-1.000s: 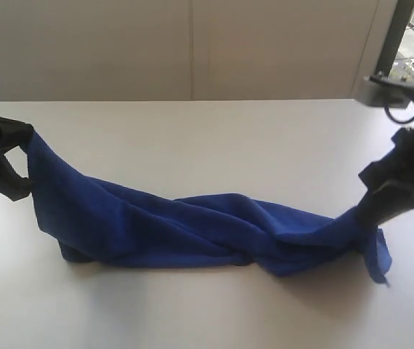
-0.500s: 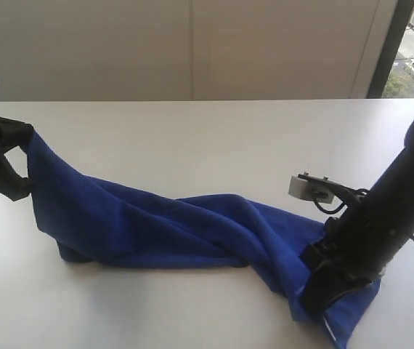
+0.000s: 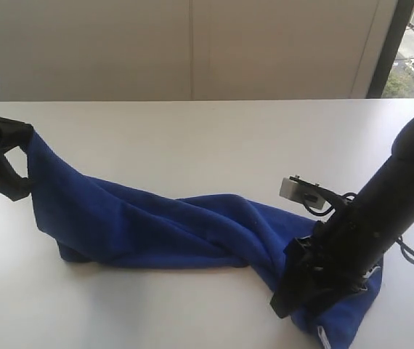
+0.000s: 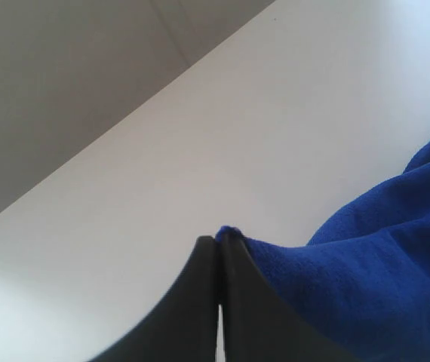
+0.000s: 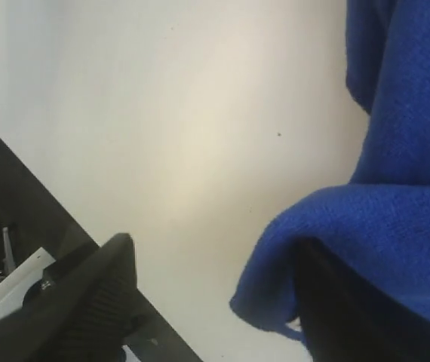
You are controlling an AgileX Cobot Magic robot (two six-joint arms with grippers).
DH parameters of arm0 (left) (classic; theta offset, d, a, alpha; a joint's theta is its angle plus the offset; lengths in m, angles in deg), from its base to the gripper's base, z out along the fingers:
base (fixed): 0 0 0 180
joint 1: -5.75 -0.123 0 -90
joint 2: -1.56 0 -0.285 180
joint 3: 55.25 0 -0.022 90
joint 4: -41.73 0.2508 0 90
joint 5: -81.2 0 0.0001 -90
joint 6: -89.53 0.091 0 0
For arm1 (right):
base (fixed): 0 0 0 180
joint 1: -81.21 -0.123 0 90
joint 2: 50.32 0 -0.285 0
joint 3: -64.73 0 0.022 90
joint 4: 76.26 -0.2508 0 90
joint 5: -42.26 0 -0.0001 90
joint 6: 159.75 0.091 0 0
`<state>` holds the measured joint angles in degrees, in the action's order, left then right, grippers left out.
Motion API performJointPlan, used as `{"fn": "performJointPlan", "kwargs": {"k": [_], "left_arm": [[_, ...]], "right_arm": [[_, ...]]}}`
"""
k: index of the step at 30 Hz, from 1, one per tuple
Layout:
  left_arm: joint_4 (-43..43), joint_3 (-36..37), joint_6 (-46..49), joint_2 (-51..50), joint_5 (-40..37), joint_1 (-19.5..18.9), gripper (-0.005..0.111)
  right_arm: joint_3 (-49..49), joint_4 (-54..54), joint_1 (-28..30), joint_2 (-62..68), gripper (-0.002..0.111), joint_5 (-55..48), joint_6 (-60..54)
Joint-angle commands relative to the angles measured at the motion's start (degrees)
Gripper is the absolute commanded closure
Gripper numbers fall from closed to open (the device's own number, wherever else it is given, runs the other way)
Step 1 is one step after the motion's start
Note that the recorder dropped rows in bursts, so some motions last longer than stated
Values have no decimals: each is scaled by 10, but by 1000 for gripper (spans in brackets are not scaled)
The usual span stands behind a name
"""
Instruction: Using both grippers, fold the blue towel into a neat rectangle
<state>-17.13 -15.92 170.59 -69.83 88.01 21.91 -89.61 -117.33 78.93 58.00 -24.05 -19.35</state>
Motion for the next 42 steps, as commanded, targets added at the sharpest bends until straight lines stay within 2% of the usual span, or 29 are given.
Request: {"fn": "performJointPlan", "kwargs": {"k": [1,9,11,14,16,19,26,32,39,42], "left_arm": [[-9,2,-2,1,-4,-2,107],[-9,2,-2,1,-4,-2,107],[-9,2,-2,1,-4,-2,107],[-9,2,-2,1,-4,-2,107],[-9,2,-2,1,-4,-2,107],[-9,2,-2,1,-4,-2,107],[-9,2,-2,1,-4,-2,107],[-9,2,-2,1,-4,-2,107],[-9,2,-2,1,-4,-2,107],[-9,2,-2,1,-4,-2,107]], "right_arm": [[-7,-4,0,-36,49,-11,23],[-46,28,0,-127,49,37,45],[-47,83,1,-142,50,79,96],[-47,222,2,-150,53,141,219],[-44,314,14,-149,55,147,290],[-43,364,42,-136,56,136,330],[-43,324,111,-53,56,168,330],[-43,166,155,10,56,192,223],[-43,145,167,51,56,209,213],[-43,94,167,65,57,212,164]]}}
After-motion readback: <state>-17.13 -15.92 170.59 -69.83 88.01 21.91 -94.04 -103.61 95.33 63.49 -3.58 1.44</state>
